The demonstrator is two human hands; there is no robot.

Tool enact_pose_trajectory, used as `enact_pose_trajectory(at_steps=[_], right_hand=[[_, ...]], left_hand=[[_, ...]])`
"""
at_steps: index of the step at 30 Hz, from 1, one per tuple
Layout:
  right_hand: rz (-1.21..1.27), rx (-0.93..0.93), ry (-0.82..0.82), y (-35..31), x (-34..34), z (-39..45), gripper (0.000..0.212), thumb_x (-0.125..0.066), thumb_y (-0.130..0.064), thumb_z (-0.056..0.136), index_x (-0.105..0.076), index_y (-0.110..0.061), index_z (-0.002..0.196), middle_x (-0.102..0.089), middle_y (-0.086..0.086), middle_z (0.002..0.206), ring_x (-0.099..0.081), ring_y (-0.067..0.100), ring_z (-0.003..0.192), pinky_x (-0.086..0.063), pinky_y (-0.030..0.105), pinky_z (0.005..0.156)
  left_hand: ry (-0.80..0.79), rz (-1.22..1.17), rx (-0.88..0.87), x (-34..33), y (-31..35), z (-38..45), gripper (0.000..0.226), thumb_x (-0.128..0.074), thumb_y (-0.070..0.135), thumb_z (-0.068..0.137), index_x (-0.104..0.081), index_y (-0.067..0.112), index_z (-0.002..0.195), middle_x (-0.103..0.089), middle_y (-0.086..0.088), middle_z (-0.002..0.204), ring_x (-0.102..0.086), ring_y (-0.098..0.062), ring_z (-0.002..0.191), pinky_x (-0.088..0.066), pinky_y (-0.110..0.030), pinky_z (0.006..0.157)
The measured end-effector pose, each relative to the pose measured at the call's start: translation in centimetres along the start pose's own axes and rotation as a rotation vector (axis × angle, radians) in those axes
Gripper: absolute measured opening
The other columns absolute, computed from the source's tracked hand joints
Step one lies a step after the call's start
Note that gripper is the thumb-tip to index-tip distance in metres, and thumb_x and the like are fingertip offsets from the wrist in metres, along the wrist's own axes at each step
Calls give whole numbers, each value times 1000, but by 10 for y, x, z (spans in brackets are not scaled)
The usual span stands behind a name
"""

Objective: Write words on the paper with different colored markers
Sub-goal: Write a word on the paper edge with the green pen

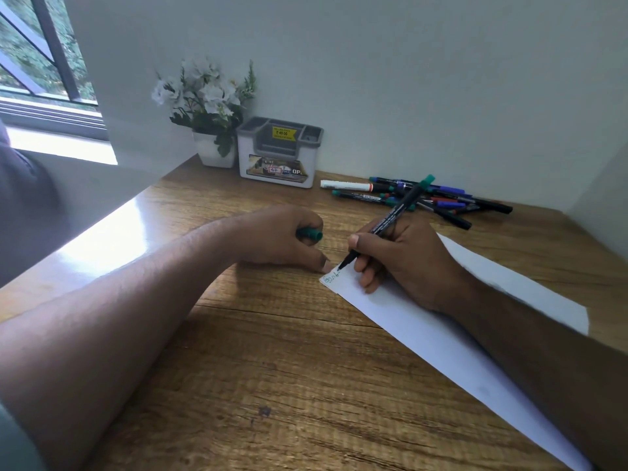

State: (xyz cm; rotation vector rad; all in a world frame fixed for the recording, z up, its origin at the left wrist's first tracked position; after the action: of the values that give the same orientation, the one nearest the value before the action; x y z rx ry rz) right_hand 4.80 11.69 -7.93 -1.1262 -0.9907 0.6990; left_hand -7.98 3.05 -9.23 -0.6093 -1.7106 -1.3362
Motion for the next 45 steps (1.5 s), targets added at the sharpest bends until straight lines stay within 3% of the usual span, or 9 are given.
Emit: enact_pose_trajectory(at_steps=[11, 16, 20, 23, 25, 29, 35, 38, 45], right_hand=[[20, 15, -35, -1, -3, 0, 13, -62, -5, 89, -67, 5, 85, -65, 11, 59, -61, 18, 43, -55, 29, 44], [151, 42, 44, -1, 6, 2, 15, -60, -6, 90, -68, 2, 80, -65, 12, 59, -59, 19, 43, -52, 27, 42], [360, 60, 83, -4, 10, 6, 24, -48, -7, 95, -68, 0, 84, -66, 11, 63, -59, 17, 46, -50, 26, 42], [421, 110, 110, -11, 13, 7, 18, -47, -4, 95, -64, -6, 92, -68, 11, 67, -60, 16, 47, -49, 25, 42], [441, 148, 128, -14, 17, 7, 14, -51, -2, 94, -61, -11, 89, -70, 13, 69, -61, 17, 47, -50, 25, 42], [418, 182, 147, -15, 21, 7, 12, -57, -2, 90, -64, -10, 85, -70, 13, 69, -62, 17, 48, -50, 24, 42], [433, 236, 220, -15, 28, 6, 7, -61, -3, 87, -67, -7, 87, -70, 12, 66, -62, 16, 47, -50, 24, 42], [401, 233, 179, -14, 23, 6, 7, -64, -2, 84, -68, -6, 88, -71, 14, 69, -64, 18, 49, -51, 25, 43], [207, 254, 121, -19, 10, 5, 12, -69, -1, 81, -69, -1, 92, -68, 12, 67, -62, 22, 52, -55, 31, 49]], left_hand=[[-2, 24, 19, 0, 2, -2, 37, -73, 59, 65, -54, 29, 73, -56, 4, 80, -53, -17, 75, -43, -34, 66], [2, 20, 20, 0, 3, -4, 33, -72, 56, 71, -53, 29, 81, -58, 4, 83, -54, -18, 78, -43, -32, 66], [92, -214, 21, 10, 8, -13, 29, -49, 71, 79, -51, 43, 86, -54, 12, 86, -53, -10, 86, -43, -33, 76], [151, -462, -60, 16, 22, -18, 23, -37, 44, 99, -55, 30, 98, -47, 10, 77, -46, 6, 62, -39, -15, 63], [137, -527, -119, 15, 30, -22, 24, -39, 34, 100, -60, 26, 94, -44, 2, 73, -41, 0, 58, -36, -17, 57], [143, -563, -176, 16, 35, -26, 34, -49, 25, 97, -71, 41, 75, -44, -10, 76, -41, -13, 65, -36, -23, 59], [196, -664, -183, 20, 30, -26, 16, -57, 18, 93, -71, 24, 97, -49, -4, 68, -42, -14, 61, -38, -24, 54], [177, -669, -196, 16, 34, -26, 21, -58, 17, 92, -68, 19, 110, -49, -3, 69, -41, -18, 62, -38, -23, 52], [130, -1077, -115, -2, 38, -14, 28, -31, 27, 103, -54, 19, 115, -47, -4, 67, -35, -14, 54, -28, -28, 51]])
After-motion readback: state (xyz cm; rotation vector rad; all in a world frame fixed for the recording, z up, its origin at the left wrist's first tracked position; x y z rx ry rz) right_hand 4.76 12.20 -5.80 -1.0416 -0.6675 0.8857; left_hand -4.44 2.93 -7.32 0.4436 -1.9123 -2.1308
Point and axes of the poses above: each hand's wrist, its own z-axis towards the middle knuckle, its own x-axis out of the back of the hand, y = z × x, the point moved 7 cm from there along z, towards the middle knuckle
